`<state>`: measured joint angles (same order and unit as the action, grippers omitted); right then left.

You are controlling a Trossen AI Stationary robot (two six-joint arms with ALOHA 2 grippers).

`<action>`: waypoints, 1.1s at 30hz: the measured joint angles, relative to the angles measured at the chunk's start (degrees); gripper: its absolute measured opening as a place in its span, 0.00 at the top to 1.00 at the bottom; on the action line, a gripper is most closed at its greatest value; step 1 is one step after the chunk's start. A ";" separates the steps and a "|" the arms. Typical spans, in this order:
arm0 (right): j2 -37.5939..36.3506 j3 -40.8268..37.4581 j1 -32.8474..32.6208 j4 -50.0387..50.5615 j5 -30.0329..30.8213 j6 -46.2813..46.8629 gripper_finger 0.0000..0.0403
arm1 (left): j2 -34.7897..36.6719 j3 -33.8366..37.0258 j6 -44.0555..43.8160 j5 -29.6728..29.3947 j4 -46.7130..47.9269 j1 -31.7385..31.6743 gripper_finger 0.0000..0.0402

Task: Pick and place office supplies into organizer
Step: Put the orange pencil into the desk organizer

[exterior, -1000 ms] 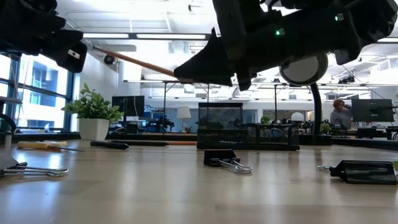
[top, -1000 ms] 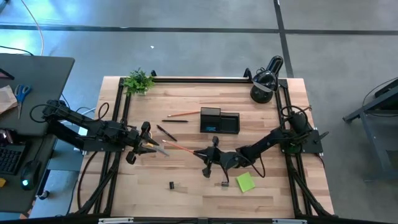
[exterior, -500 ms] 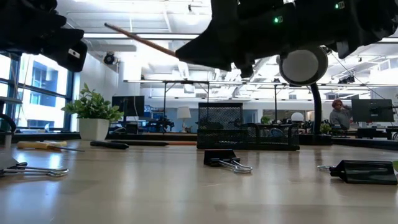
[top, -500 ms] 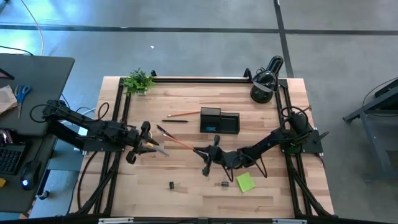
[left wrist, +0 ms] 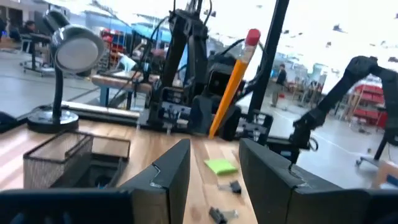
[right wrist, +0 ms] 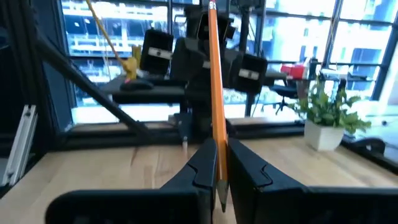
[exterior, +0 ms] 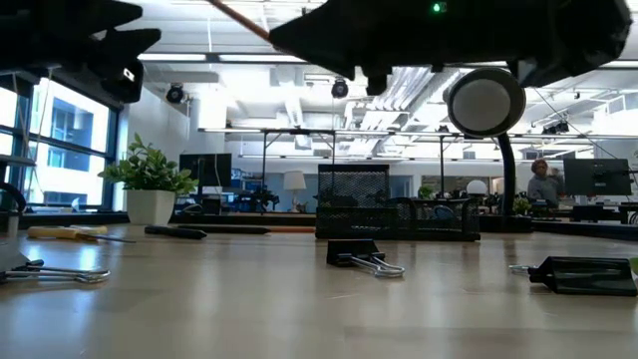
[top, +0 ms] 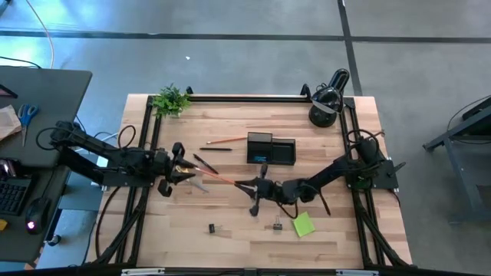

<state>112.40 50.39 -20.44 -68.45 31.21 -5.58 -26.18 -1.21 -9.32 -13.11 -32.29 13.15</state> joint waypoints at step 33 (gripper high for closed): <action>2.09 0.20 5.51 -3.39 -8.23 2.55 0.97 | -24.86 0.00 2.51 -4.29 -34.52 0.00 0.68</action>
<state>114.49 50.59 -14.93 -71.84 22.98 -3.03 -51.05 -1.21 -6.81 -17.40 -66.81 13.15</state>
